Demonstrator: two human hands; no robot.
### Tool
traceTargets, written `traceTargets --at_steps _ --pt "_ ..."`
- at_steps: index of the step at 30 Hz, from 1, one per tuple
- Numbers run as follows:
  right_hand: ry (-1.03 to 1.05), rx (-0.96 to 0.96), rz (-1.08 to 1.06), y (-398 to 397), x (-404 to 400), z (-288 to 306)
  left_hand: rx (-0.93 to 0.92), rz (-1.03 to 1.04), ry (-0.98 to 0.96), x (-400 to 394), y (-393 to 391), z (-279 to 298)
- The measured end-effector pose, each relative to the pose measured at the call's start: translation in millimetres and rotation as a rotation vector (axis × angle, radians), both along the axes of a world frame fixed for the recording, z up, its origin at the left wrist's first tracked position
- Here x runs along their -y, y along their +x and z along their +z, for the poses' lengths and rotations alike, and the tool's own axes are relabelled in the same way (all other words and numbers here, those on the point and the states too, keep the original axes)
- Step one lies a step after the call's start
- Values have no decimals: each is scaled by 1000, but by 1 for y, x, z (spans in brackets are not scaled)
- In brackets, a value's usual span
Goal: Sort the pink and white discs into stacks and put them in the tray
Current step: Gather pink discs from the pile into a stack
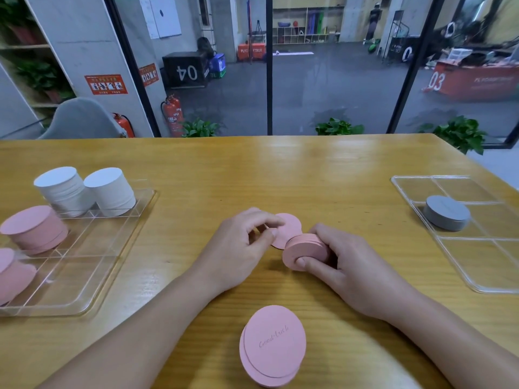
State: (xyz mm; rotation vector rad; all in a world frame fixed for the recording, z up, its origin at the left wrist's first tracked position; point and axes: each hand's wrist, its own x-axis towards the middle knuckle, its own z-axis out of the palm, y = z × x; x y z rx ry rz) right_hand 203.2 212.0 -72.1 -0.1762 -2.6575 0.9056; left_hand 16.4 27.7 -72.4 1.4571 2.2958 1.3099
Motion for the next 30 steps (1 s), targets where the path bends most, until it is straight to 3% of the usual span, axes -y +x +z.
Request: traceTargets --at_steps 7,12,16,23,30 --pt "-8 9 0 -1 -1 0 -245 132 -370 -7 -2 -4" --pt "-5 5 7 -1 1 1 -266 170 -412 -12 1 -3" --pt "-11 11 4 0 -2 0 -132 176 -324 -5 -3 3" --pt "-31 26 -14 3 -7 0 248 232 15 15 -27 13" --pt "-45 27 -23 3 -8 1 535 146 166 10 -18 13"
